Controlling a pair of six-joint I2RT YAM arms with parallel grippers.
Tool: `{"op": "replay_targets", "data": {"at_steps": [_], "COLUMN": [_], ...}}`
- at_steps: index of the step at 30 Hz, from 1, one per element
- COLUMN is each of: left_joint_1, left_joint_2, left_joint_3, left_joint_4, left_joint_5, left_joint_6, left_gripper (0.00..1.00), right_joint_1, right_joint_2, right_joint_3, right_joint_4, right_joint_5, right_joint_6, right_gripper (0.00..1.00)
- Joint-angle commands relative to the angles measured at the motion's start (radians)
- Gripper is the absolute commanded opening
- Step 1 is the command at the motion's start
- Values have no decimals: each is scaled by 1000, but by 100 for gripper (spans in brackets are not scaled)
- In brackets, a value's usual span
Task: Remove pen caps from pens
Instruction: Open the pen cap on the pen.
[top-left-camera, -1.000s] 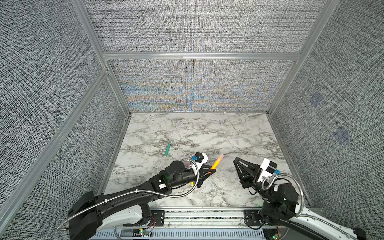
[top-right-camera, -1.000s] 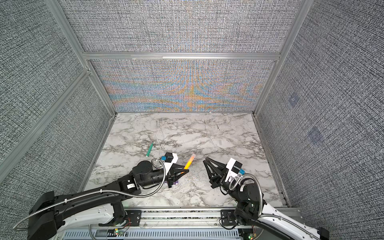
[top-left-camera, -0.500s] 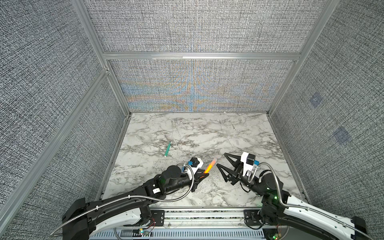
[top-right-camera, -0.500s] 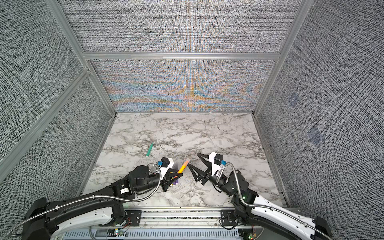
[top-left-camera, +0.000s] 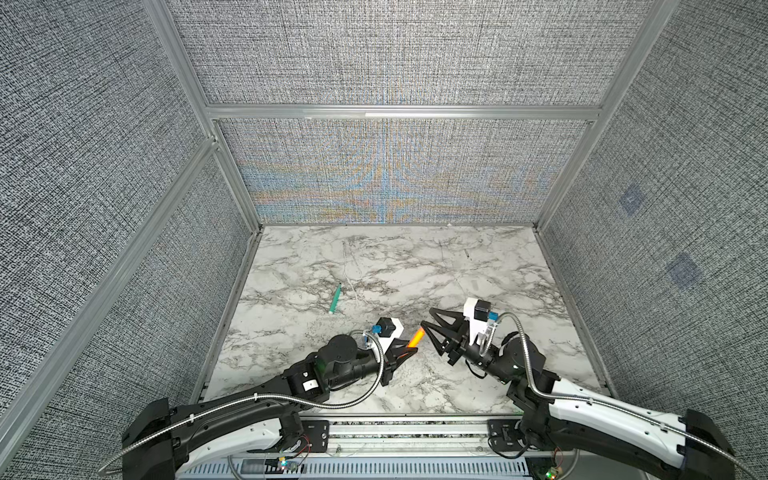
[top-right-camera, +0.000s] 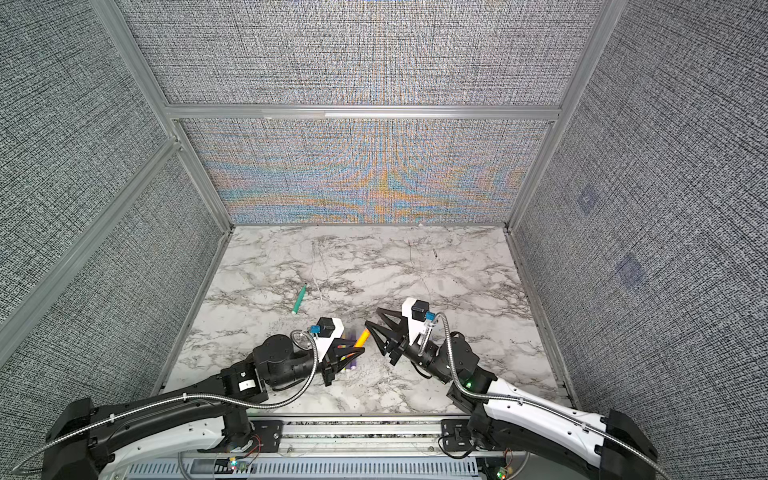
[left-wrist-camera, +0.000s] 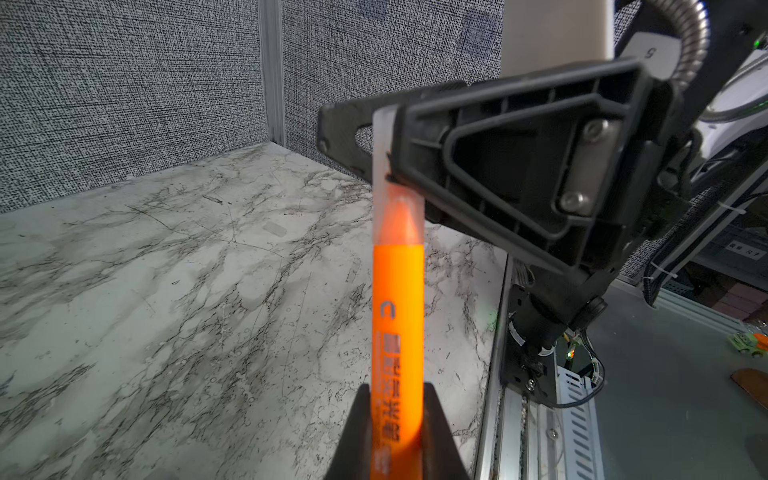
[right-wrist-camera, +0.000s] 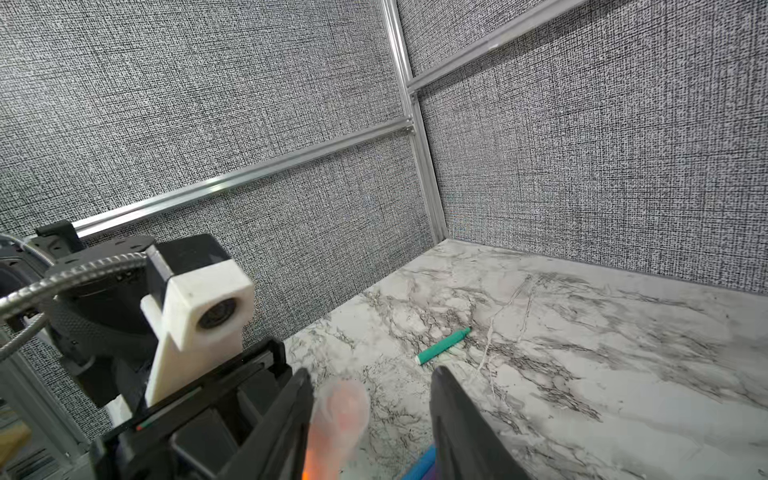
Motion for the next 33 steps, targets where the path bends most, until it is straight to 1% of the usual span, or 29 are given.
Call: {"op": "replay_targets", "data": {"at_steps": [1,3,6,10,16,18,21,27,28,32,33], "left_joint_1": [-3,-2,-3,-3,-3,-3,-2,-2,-2,-4,-3], "left_joint_2": [3,12,20,26,31,31,31,31,32,35,38], "left_joint_3": [-12,-11,-7,2,5,6,8,8,8,8,8], "left_joint_4": [90,94,99,103,113,114,114,115,115,111,109], "left_joint_5": [13,8,6,2,-4,-5,-9,-7,-5,-5,-6], "left_joint_6": [13,14,15,19,21,21,22,22,22,23,25], "left_gripper": [0,0,0,0,0,0,0,0,0,0,0], "right_joint_1": [-4,-5,-6,-8,-10,-11,-12,-13,-14,-22,-22], "right_joint_2": [17,28,35,43,54,60,71,80,79,71,70], "right_joint_3": [2,7,3,6,11,16,27,28,22,10,11], "right_joint_4": [73,76,94,98,104,97,87,87,95,105,105], "right_joint_5": [5,-5,-15,-28,-47,-55,-70,-59,-52,-50,-51], "right_joint_6": [19,23,28,33,41,41,40,40,42,41,40], "right_gripper": [37,35,28,22,18,18,26,30,29,9,5]}}
